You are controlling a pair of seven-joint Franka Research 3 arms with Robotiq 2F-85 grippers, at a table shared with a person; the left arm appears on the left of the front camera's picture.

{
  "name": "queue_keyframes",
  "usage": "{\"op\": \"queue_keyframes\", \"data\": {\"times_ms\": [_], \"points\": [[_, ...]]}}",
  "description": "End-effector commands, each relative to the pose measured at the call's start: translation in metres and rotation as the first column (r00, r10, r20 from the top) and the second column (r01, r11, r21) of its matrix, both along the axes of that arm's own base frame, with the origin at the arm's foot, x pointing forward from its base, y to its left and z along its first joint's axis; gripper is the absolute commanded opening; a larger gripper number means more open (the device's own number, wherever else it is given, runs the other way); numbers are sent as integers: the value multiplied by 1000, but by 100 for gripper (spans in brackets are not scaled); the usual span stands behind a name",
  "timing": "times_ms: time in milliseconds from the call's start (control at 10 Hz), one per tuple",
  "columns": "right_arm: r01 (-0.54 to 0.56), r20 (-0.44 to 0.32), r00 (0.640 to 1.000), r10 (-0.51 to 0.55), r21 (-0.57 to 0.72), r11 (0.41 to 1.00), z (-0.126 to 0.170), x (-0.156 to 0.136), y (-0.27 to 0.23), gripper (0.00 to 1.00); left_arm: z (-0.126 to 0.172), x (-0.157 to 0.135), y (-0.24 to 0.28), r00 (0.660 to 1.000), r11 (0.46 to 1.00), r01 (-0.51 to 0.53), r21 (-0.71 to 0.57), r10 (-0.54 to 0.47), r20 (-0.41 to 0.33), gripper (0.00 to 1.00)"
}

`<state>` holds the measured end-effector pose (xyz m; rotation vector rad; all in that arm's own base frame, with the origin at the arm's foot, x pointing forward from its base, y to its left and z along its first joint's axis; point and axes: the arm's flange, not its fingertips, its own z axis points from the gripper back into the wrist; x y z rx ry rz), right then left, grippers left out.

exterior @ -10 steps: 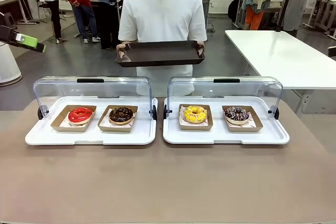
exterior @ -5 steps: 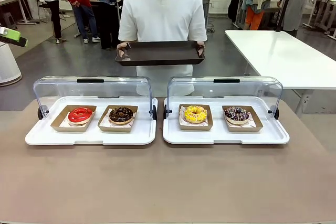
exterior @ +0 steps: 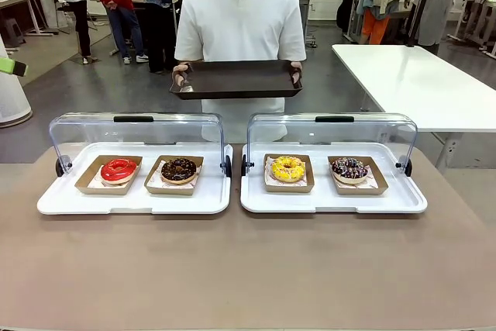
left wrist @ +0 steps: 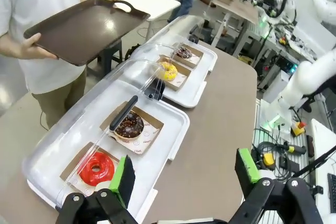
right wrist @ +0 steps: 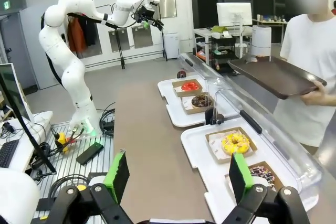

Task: Provide the desired donut to the person.
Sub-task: Pick up and lift the Paper togo box containing the Donut pointed at by the person.

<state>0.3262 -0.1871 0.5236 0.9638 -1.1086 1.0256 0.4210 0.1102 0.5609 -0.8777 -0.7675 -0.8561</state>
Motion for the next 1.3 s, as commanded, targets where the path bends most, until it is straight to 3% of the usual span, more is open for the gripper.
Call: {"op": "queue_keyframes", "data": {"times_ms": [0, 800, 1000, 1100, 1200], "points": [[4, -1, 1000, -4, 15, 1000, 6, 3, 2, 100, -8, -10, 0, 996, 998, 54, 35, -56, 65, 100], [5, 0, 1000, -5, 1, 1000, 4, 4, 6, 100, -8, -18, -16, 984, 998, 59, -17, -56, 169, 100], [-6, -7, 1000, 6, -19, 1000, 2, 1, 5, 100, -8, -21, -18, 982, 997, 72, -3, -70, 176, 100], [-6, -7, 1000, 6, -19, 1000, 2, 1, 5, 100, -4, -15, -13, 990, 998, 66, -4, -65, 127, 100], [-6, -7, 1000, 6, -19, 1000, 2, 1, 5, 100, -4, -15, -13, 990, 998, 66, -4, -65, 127, 100]]}}
